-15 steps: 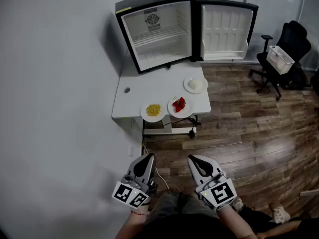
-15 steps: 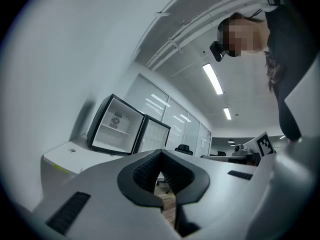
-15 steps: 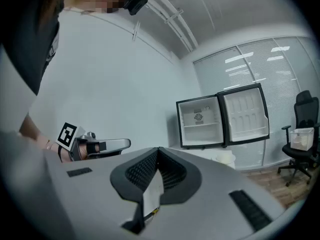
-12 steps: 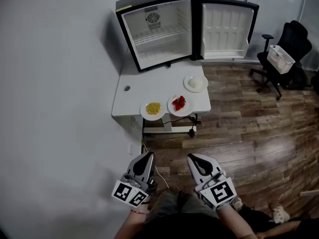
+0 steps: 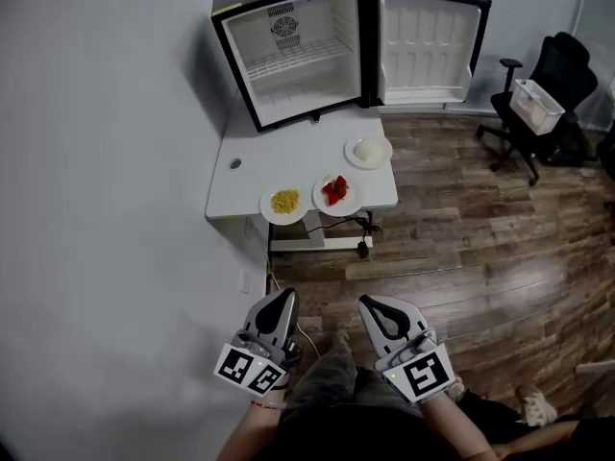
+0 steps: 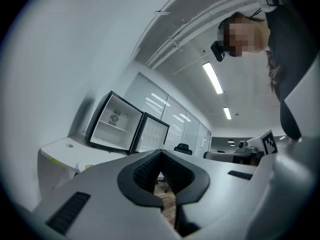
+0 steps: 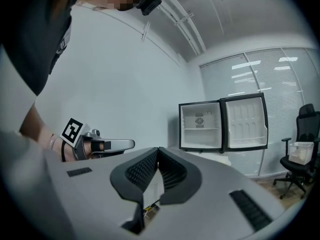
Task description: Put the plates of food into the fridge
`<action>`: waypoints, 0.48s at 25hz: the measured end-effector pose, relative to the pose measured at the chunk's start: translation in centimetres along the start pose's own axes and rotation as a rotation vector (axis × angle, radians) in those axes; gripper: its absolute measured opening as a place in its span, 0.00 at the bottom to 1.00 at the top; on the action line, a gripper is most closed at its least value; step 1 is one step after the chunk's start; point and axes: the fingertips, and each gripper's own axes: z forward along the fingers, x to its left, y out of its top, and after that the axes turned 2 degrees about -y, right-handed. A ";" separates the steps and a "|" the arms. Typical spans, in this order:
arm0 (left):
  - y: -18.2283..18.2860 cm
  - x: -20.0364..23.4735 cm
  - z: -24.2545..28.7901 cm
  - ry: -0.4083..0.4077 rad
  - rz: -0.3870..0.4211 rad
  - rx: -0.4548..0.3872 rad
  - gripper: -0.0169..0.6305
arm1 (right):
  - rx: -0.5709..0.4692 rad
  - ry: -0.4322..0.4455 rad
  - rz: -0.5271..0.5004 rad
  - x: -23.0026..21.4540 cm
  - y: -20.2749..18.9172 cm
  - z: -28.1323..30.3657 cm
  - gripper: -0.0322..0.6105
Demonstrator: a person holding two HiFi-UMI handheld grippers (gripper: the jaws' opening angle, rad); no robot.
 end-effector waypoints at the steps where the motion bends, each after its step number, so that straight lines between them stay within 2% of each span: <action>1: -0.1 0.0 0.3 -0.001 -0.001 0.001 0.04 | 0.002 -0.005 0.003 -0.2 -0.1 -0.1 0.06; 8: -0.2 1.2 4.4 -0.035 0.011 -0.013 0.04 | -0.005 -0.034 0.020 -3.7 -0.6 1.5 0.06; 12: -0.7 2.5 7.4 -0.041 0.012 0.006 0.04 | -0.001 -0.030 0.003 -6.5 -0.4 3.5 0.06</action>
